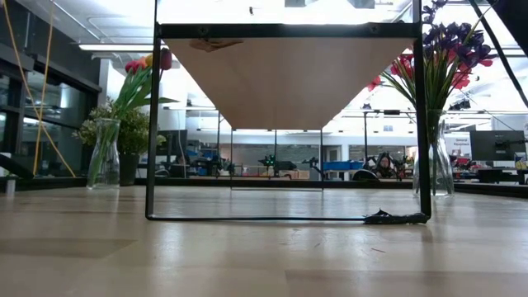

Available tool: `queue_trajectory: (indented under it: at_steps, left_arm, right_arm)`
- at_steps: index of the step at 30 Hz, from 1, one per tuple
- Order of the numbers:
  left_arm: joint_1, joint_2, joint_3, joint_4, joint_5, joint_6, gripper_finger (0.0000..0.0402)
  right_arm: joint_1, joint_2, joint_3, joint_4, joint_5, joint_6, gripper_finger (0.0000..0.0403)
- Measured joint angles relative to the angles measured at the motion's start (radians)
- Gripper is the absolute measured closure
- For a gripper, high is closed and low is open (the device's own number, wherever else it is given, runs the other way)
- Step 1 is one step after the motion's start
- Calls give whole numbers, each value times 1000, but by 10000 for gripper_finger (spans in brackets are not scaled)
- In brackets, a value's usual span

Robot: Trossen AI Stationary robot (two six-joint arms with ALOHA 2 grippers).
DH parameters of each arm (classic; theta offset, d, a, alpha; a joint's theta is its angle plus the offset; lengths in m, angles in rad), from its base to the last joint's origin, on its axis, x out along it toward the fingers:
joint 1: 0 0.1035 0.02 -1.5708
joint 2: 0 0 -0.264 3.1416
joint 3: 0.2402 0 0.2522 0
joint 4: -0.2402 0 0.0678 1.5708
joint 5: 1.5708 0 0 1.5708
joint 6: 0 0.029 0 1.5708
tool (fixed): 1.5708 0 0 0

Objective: Pick and place flowers into a vace then onto a shelf
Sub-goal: Put the pink tulip into the left transparent vase

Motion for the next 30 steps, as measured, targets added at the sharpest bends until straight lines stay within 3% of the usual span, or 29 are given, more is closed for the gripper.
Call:
queue_trajectory:
  at_steps: [5,14,30]
  left_arm:
    - [0,-5,0,-14,-26,0,217]
    - [-1,-9,1,-10,-24,24,377]
    - [-1,-21,1,-18,0,26,376]
  right_arm:
    - [1,0,0,0,0,0,403]
    - [1,0,0,-4,5,0,403]
    - [12,2,0,4,4,0,402]
